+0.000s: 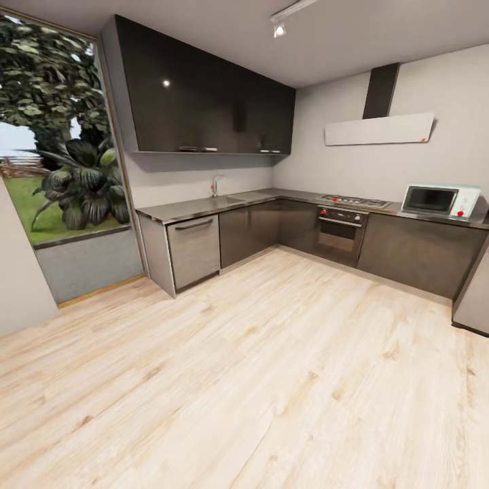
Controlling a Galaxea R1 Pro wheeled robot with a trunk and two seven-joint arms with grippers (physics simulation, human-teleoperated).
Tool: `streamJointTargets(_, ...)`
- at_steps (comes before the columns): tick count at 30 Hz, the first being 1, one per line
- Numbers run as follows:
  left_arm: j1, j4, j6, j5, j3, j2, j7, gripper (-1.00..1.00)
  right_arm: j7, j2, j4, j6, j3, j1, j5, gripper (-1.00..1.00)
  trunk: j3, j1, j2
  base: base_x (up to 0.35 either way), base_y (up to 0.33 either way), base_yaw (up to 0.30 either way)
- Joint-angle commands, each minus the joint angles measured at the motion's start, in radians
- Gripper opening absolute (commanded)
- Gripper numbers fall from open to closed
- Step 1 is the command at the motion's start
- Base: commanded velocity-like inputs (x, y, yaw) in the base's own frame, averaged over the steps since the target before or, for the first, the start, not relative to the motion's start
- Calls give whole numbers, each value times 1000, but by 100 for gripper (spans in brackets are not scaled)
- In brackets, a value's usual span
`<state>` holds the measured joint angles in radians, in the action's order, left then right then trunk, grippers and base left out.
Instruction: Put the three can of soda from the living room inside the tash can in the kitchen.
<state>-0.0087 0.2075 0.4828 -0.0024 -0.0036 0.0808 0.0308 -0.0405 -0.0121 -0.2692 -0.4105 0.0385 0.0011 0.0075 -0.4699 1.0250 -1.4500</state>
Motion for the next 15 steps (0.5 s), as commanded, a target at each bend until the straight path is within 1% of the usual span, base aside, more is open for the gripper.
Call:
streamJointTargets(1, 0, 41, 2, 0, -2, 0, 10, 100, 0, 1, -4, -28, 1, -1, 0, 100, 0, 0, 0, 0, 0, 0)
streamJointTargets(2, 1, 98, 7, 0, -2, -1, 17, 100, 0, 2, -12, -50, 2, -2, 0, 100, 0, 0, 0, 0, 0, 0)
streamJointTargets(3, 8, 283, 30, 0, -2, -6, 30, 100, 0, 7, -42, -92, 4, -5, 0, 100, 0, 0, 0, 0, 0, 0)
streamJointTargets(4, 15, 406, 54, 1, -2, -14, 35, 100, 0, 9, -71, -108, 11, -6, 0, 100, 0, 0, 0, 0, 0, 0)
streamJointTargets(5, 20, 462, 67, 2, -2, -19, 37, 100, 0, 10, -91, -114, 17, -7, 0, 100, 0, 0, 0, 0, 0, 0)
streamJointTargets(7, 30, 560, 88, 3, -3, -25, 41, 100, -1, 11, -141, -120, 32, -8, 1, 100, 0, 0, 0, 0, 0, 0)
streamJointTargets(10, 40, 672, 105, 3, -4, -30, 45, 100, -3, 12, -230, -123, 62, -8, 1, 100, 0, 0, 0, 0, 0, 0)
streamJointTargets(11, 45, 725, 110, 1, -5, -32, 47, 100, -4, 13, -294, -118, 79, -8, 1, 100, 0, 0, 0, 0, 0, 0)
streamJointTargets(12, 47, 761, 112, -1, -6, -32, 49, 100, -5, 13, -363, -107, 92, -8, 2, 100, 0, 0, 0, 0, 0, 0)
streamJointTargets(15, 48, 788, 114, -6, -5, -30, 51, 100, -5, 13, -481, -58, 105, -9, 11, 100, 0, 0, 0, 0, 0, 0)
